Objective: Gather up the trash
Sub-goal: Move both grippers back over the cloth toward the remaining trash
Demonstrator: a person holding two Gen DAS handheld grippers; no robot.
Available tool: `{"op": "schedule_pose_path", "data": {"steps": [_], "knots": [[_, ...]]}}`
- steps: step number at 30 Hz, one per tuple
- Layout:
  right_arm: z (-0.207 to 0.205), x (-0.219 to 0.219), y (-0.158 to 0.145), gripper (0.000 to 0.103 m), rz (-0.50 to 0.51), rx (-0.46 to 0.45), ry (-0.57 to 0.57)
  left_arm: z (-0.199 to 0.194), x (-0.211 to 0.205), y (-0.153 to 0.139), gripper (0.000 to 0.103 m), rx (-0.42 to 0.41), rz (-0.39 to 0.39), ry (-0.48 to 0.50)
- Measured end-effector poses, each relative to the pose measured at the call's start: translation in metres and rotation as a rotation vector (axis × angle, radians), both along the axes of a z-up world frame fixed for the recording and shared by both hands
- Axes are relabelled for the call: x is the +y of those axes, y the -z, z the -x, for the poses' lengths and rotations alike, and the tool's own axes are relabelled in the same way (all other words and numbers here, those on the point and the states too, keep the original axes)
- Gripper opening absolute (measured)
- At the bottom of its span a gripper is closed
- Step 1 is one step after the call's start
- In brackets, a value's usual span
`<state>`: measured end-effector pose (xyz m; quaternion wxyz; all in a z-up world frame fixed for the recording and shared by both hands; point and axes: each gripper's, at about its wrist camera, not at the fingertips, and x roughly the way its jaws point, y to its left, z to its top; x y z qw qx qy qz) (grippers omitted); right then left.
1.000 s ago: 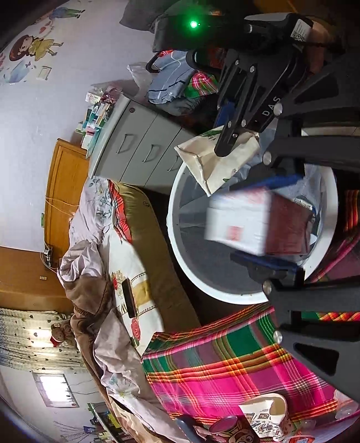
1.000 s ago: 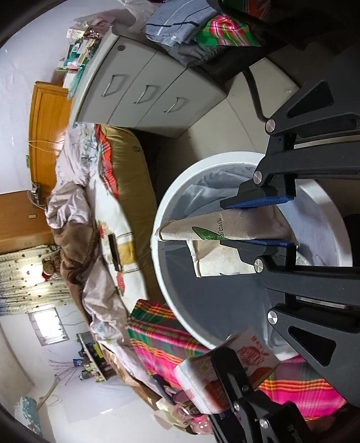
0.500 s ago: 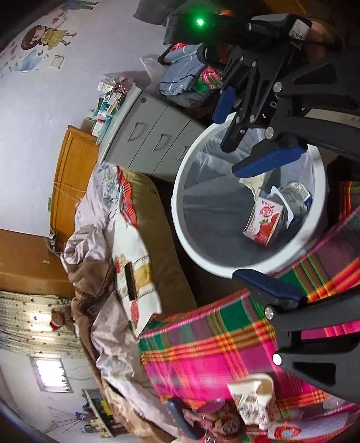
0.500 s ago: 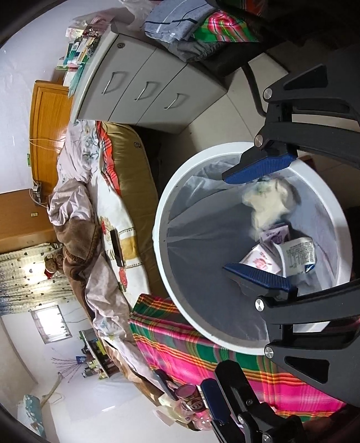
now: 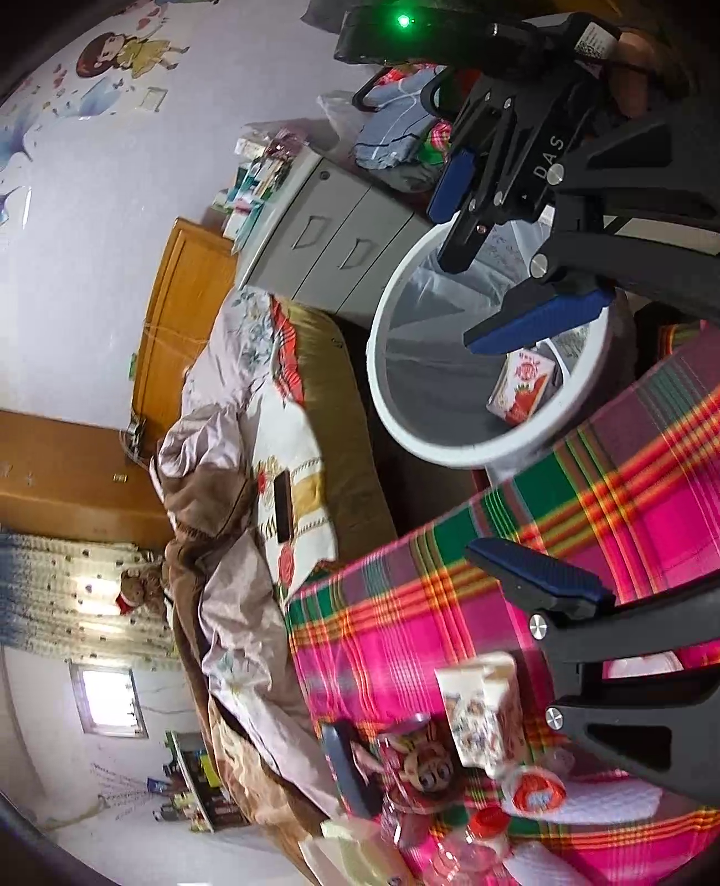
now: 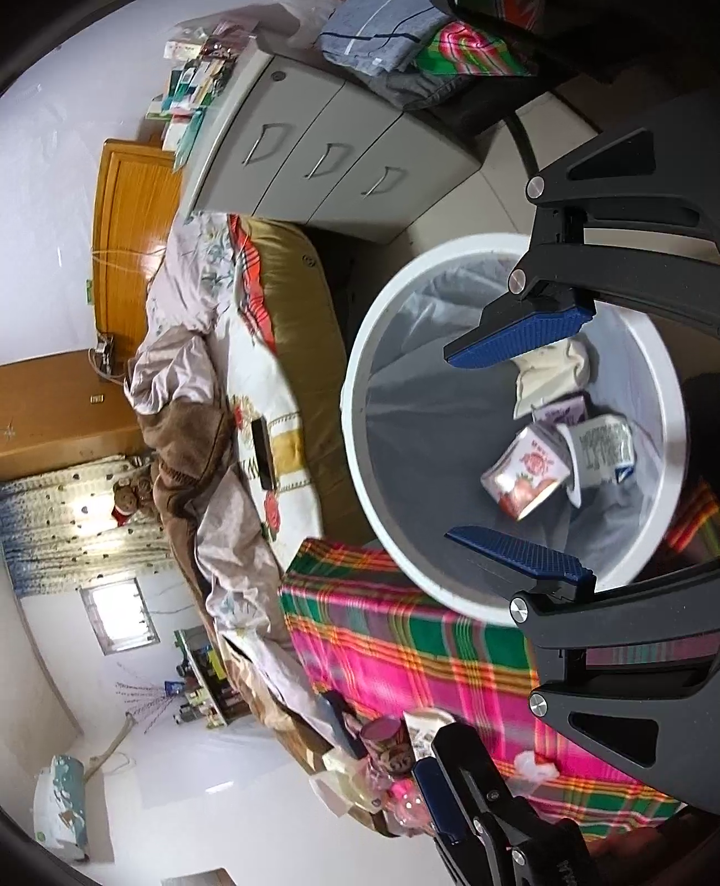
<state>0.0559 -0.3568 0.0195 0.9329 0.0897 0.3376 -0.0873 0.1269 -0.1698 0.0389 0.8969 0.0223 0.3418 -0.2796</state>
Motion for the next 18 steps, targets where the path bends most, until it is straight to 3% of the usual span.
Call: {"op": "schedule_pose_path", "data": {"steps": [18], "knots": [[-0.017, 0.077, 0.001, 0.061, -0.057, -0.047, -0.191, 0.003, 0.137, 0.003, 0.071, -0.024, 0.032, -0.288]]}}
